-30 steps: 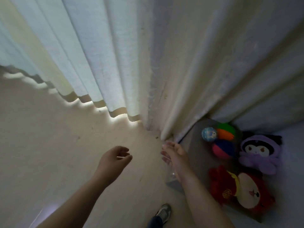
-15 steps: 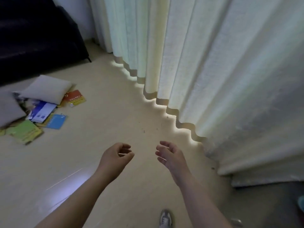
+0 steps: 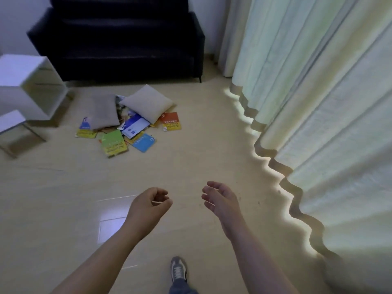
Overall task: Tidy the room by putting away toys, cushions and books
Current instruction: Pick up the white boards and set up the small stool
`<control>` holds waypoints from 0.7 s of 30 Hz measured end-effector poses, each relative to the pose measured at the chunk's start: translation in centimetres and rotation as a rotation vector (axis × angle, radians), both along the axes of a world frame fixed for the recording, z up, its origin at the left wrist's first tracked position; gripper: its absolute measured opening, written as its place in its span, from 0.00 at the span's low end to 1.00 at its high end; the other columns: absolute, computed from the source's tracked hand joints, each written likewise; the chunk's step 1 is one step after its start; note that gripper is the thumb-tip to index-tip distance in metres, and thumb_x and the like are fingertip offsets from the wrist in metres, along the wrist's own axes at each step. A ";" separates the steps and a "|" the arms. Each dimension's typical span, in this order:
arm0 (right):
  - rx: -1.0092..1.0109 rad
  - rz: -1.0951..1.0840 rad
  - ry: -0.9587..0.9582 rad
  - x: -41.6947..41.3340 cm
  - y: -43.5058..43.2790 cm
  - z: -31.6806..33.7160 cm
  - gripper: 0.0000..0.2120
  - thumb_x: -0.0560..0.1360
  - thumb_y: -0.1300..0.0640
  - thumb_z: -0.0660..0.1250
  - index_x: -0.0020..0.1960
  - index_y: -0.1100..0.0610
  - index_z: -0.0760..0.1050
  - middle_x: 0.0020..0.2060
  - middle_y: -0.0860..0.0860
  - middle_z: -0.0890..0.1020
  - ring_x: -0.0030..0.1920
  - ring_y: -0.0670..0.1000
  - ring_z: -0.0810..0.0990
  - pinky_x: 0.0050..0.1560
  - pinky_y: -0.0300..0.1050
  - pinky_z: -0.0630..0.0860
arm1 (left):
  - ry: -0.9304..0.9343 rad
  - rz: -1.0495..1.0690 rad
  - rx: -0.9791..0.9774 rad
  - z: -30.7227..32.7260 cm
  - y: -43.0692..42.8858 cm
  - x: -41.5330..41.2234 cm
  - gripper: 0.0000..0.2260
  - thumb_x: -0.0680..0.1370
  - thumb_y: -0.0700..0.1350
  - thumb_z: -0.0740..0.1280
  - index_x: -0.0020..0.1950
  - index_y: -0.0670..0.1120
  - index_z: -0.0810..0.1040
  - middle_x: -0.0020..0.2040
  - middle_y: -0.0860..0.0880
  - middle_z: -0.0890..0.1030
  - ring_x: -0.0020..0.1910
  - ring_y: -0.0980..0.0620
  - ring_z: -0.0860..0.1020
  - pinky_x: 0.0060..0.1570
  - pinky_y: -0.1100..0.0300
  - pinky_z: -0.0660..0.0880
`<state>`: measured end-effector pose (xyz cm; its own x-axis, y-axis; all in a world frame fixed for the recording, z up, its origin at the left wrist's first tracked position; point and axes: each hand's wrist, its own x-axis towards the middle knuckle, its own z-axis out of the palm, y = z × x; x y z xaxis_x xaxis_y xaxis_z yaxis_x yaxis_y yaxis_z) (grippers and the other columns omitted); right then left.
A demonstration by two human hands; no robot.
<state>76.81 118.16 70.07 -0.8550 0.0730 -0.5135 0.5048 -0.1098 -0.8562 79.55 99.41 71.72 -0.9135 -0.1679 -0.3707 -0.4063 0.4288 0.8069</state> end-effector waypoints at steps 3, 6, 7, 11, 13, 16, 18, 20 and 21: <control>0.026 0.071 -0.005 -5.0 -4.0 0.0 0.08 0.76 0.59 0.67 0.55 0.56 0.76 0.42 0.51 0.81 0.44 0.49 0.81 0.54 0.49 0.78 | -0.001 0.104 -0.003 0.3 -3.6 -3.4 0.08 0.76 0.44 0.70 0.54 0.50 0.78 0.46 0.55 0.81 0.44 0.61 0.78 0.38 0.69 0.70; 0.068 0.150 0.012 -8.9 -7.5 0.3 0.09 0.76 0.59 0.67 0.56 0.56 0.76 0.42 0.50 0.82 0.45 0.49 0.81 0.54 0.50 0.78 | 0.009 0.200 0.021 1.0 -6.9 -6.0 0.08 0.76 0.43 0.70 0.54 0.49 0.78 0.46 0.56 0.80 0.45 0.61 0.78 0.39 0.69 0.70; 0.077 0.164 0.017 -9.7 -8.3 0.4 0.09 0.76 0.59 0.67 0.56 0.56 0.77 0.42 0.49 0.82 0.45 0.49 0.81 0.54 0.50 0.78 | 0.011 0.221 0.022 1.0 -7.7 -6.5 0.08 0.76 0.43 0.70 0.54 0.49 0.78 0.46 0.56 0.80 0.45 0.60 0.78 0.39 0.69 0.71; 0.096 0.266 0.021 -12.8 -13.2 1.1 0.09 0.76 0.59 0.67 0.55 0.56 0.77 0.40 0.49 0.81 0.45 0.50 0.80 0.55 0.50 0.78 | 0.003 0.338 0.028 1.0 -12.5 -8.2 0.08 0.75 0.42 0.70 0.54 0.49 0.78 0.47 0.55 0.81 0.46 0.58 0.79 0.39 0.68 0.71; 0.115 0.319 0.034 -14.6 -16.2 1.2 0.09 0.76 0.59 0.67 0.56 0.56 0.77 0.40 0.49 0.81 0.45 0.50 0.80 0.54 0.49 0.78 | 0.005 0.390 0.042 0.8 -15.3 -9.2 0.08 0.75 0.42 0.70 0.54 0.48 0.79 0.47 0.54 0.81 0.48 0.56 0.79 0.41 0.67 0.72; 0.135 0.371 0.049 -16.9 -20.3 1.4 0.09 0.76 0.59 0.67 0.56 0.56 0.77 0.40 0.49 0.81 0.45 0.50 0.81 0.52 0.46 0.78 | 0.007 0.421 0.043 0.5 -18.8 -10.7 0.08 0.75 0.42 0.70 0.54 0.49 0.79 0.47 0.55 0.81 0.47 0.58 0.79 0.43 0.65 0.72; 0.144 0.384 0.049 -18.3 -23.2 1.3 0.09 0.75 0.59 0.67 0.56 0.55 0.77 0.40 0.49 0.81 0.45 0.49 0.81 0.52 0.46 0.78 | 0.019 0.441 0.049 0.2 -21.5 -11.8 0.08 0.75 0.42 0.70 0.54 0.48 0.79 0.46 0.55 0.81 0.46 0.58 0.79 0.42 0.66 0.72; 0.152 0.391 0.054 -19.6 -26.6 1.1 0.09 0.75 0.59 0.67 0.55 0.55 0.77 0.41 0.50 0.82 0.45 0.49 0.81 0.53 0.47 0.78 | 0.033 0.451 0.050 0.0 -24.6 -13.0 0.08 0.75 0.42 0.70 0.54 0.47 0.79 0.45 0.56 0.81 0.45 0.59 0.79 0.40 0.70 0.71; 0.158 0.393 0.054 -20.2 -28.3 1.0 0.08 0.75 0.58 0.67 0.55 0.54 0.77 0.42 0.50 0.82 0.46 0.50 0.81 0.53 0.47 0.78 | 0.039 0.459 0.052 0.0 -26.3 -13.6 0.08 0.75 0.42 0.70 0.54 0.47 0.79 0.45 0.56 0.81 0.45 0.60 0.78 0.38 0.72 0.70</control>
